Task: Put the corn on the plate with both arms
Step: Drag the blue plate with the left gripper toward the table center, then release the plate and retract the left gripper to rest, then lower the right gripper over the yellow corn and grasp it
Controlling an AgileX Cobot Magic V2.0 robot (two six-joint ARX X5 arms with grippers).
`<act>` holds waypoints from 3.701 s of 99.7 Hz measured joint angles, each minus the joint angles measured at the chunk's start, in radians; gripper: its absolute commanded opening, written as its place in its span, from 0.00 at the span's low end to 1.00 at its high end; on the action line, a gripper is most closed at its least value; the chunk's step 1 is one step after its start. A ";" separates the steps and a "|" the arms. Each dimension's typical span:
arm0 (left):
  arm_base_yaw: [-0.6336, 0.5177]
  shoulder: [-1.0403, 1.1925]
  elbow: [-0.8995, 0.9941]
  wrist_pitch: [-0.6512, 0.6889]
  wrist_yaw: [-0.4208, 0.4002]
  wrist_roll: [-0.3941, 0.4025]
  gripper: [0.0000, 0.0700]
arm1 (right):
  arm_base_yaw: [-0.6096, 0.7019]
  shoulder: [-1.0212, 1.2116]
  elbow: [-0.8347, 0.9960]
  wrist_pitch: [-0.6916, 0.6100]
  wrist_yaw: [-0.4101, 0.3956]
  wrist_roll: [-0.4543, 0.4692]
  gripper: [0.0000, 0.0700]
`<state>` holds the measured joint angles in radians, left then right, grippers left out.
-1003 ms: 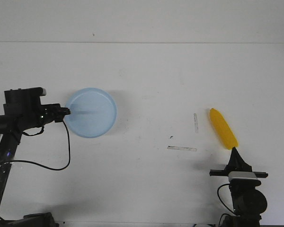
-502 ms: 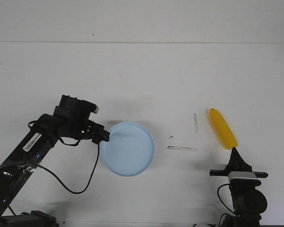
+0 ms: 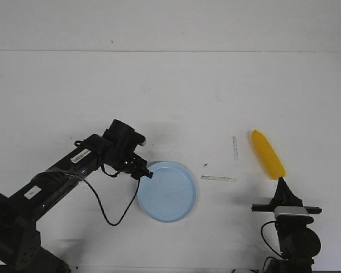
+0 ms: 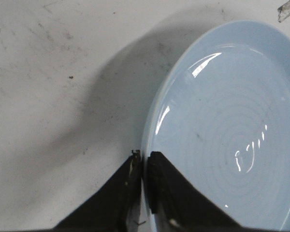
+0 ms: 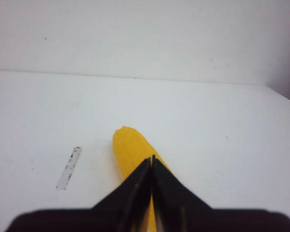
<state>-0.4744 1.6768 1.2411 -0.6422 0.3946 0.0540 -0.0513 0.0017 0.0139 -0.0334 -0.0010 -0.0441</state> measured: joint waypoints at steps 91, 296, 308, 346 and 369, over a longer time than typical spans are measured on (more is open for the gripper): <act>-0.004 0.031 0.000 0.032 0.000 -0.013 0.82 | 0.000 0.000 0.000 0.000 0.000 0.000 0.01; 0.448 -1.329 -0.625 0.183 -0.486 -0.042 0.00 | 0.000 0.299 0.567 -0.072 -0.008 0.016 0.01; 0.432 -1.329 -0.625 0.183 -0.487 -0.042 0.00 | 0.000 0.521 0.811 -0.214 -0.058 0.015 0.01; 0.417 -1.329 -0.625 0.183 -0.493 -0.042 0.00 | 0.000 1.139 1.337 -0.716 -0.180 -0.089 0.03; 0.417 -1.329 -0.625 0.183 -0.493 -0.042 0.00 | 0.000 1.330 1.337 -0.897 -0.180 -0.220 0.66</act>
<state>-0.0574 0.3477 0.6163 -0.4595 -0.0982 0.0120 -0.0517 1.3315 1.3506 -0.9302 -0.1806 -0.2642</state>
